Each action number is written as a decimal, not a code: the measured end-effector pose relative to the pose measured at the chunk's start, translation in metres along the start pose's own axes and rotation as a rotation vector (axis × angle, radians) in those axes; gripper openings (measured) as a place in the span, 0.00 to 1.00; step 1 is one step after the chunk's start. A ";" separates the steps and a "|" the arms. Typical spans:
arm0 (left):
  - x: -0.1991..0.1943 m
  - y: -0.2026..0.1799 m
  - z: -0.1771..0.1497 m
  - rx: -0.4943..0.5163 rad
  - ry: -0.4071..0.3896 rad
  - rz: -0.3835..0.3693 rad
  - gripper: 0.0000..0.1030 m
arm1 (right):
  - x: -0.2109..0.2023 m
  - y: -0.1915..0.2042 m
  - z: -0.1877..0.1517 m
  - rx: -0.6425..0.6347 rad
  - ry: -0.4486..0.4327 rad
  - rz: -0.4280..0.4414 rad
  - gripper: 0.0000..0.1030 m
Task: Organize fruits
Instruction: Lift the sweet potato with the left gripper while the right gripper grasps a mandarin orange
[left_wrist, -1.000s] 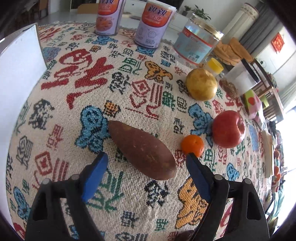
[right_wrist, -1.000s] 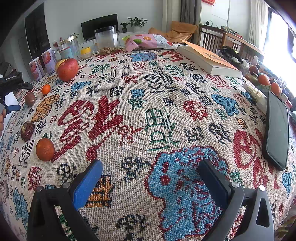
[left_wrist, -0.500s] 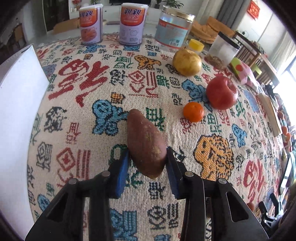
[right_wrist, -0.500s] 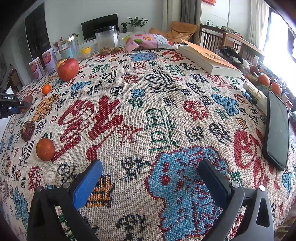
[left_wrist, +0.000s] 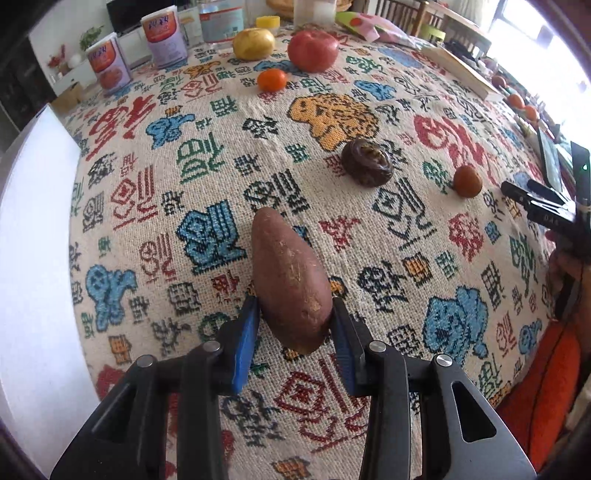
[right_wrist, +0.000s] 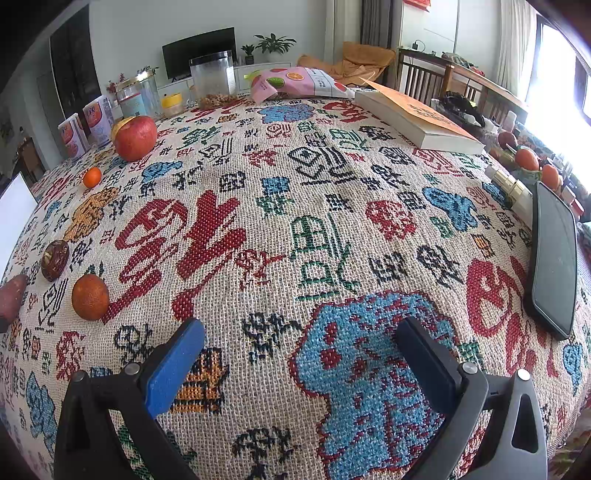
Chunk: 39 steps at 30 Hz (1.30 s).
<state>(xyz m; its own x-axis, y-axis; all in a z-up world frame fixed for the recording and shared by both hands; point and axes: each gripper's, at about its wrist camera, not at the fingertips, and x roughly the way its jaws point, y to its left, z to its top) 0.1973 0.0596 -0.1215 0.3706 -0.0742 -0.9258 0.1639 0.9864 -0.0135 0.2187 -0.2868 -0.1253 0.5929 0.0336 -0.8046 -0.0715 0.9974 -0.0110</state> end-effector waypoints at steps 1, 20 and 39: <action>-0.001 -0.001 -0.002 -0.004 -0.025 0.008 0.39 | 0.000 0.000 0.000 0.000 0.000 0.000 1.00; 0.011 0.008 0.000 -0.219 -0.107 0.008 0.64 | -0.025 -0.006 -0.004 0.024 -0.113 0.158 0.99; -0.051 0.028 -0.039 -0.410 -0.258 -0.194 0.39 | -0.028 0.116 0.003 -0.259 0.012 0.384 0.29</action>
<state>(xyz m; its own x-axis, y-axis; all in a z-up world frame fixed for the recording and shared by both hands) 0.1473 0.0964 -0.0895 0.5903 -0.2444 -0.7693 -0.1002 0.9235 -0.3702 0.1960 -0.1719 -0.1020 0.4752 0.3954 -0.7860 -0.4828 0.8640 0.1428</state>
